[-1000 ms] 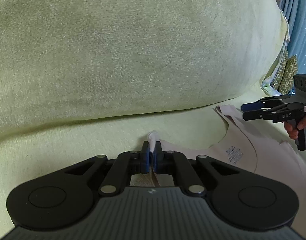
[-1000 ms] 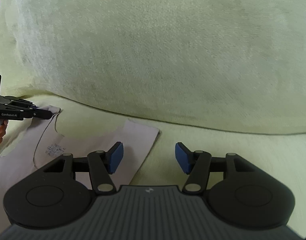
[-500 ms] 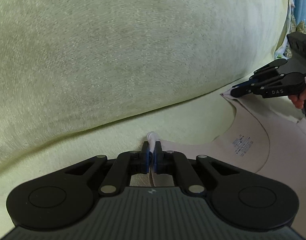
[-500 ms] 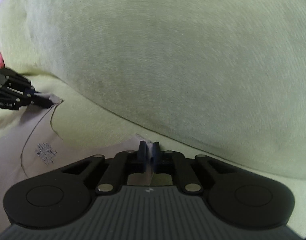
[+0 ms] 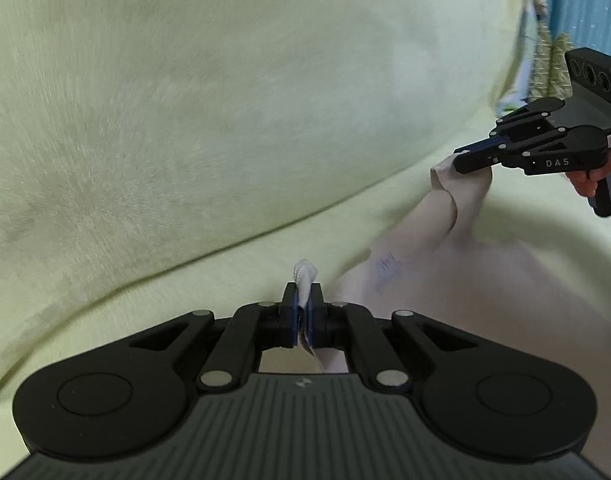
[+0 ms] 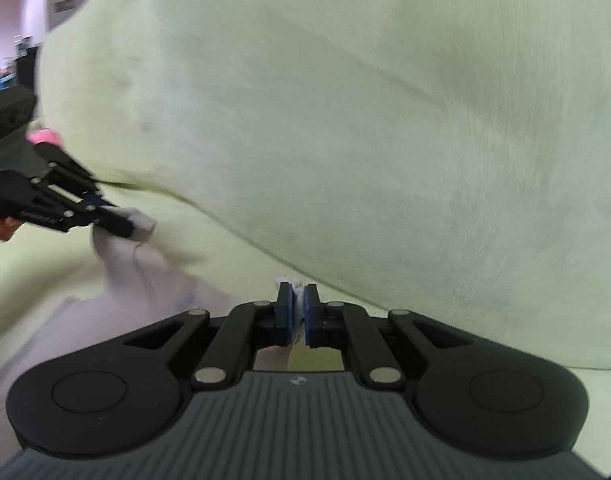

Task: Fold clothes
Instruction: 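Lift the hem with both tools and fold it over toward the straps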

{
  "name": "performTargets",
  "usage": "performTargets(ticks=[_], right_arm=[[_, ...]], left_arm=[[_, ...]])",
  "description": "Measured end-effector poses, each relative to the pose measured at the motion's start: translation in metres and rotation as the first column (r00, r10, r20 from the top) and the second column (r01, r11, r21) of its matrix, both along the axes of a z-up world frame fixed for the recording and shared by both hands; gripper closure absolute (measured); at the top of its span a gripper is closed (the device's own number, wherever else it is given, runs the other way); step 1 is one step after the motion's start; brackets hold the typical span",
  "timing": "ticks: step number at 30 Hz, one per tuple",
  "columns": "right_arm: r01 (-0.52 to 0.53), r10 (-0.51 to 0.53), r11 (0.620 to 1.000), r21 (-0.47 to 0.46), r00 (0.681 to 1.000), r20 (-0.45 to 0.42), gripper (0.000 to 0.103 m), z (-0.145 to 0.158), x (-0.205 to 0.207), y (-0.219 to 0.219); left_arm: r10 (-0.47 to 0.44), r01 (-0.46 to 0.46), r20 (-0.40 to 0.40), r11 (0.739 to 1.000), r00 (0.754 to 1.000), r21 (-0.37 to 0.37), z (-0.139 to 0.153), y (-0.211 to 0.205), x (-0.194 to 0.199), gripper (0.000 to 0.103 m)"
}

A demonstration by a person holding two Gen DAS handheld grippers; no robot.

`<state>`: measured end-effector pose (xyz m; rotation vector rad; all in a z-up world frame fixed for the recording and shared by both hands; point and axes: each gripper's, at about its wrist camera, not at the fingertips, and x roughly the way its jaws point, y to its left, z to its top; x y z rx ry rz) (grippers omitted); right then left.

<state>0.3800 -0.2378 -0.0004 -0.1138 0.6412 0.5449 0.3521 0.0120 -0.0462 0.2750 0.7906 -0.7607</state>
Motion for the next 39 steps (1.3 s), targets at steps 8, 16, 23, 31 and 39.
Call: performTargets(ticks=[8, 16, 23, 31, 39], right_arm=[[-0.071, 0.071, 0.997, 0.040, 0.997, -0.007, 0.099, 0.024, -0.122, -0.012], [-0.128, 0.132, 0.991, 0.039, 0.986, -0.102, 0.099, 0.002, -0.235, -0.018], [-0.167, 0.167, 0.986, 0.010, 0.976, -0.143, 0.099, -0.010, -0.290, -0.018], [-0.290, 0.267, 0.952, -0.102, 0.945, -0.191, 0.059, -0.016, -0.328, -0.001], [-0.374, 0.316, 0.909, -0.185, 0.906, -0.281, 0.065, -0.008, -0.358, 0.012]], left_arm=[[-0.030, 0.029, -0.020, 0.999, 0.999, -0.028, 0.022, 0.016, -0.106, 0.102], [-0.033, 0.031, -0.111, 0.999, 0.993, -0.016, 0.000, 0.020, -0.208, 0.102], [-0.043, 0.046, -0.149, 0.999, 0.988, 0.013, -0.024, 0.024, -0.252, 0.101], [-0.139, 0.147, -0.113, 0.987, 0.984, 0.065, -0.022, 0.027, -0.291, 0.095], [-0.347, 0.380, -0.176, 0.898, 0.921, 0.221, -0.021, 0.021, -0.337, 0.083]])
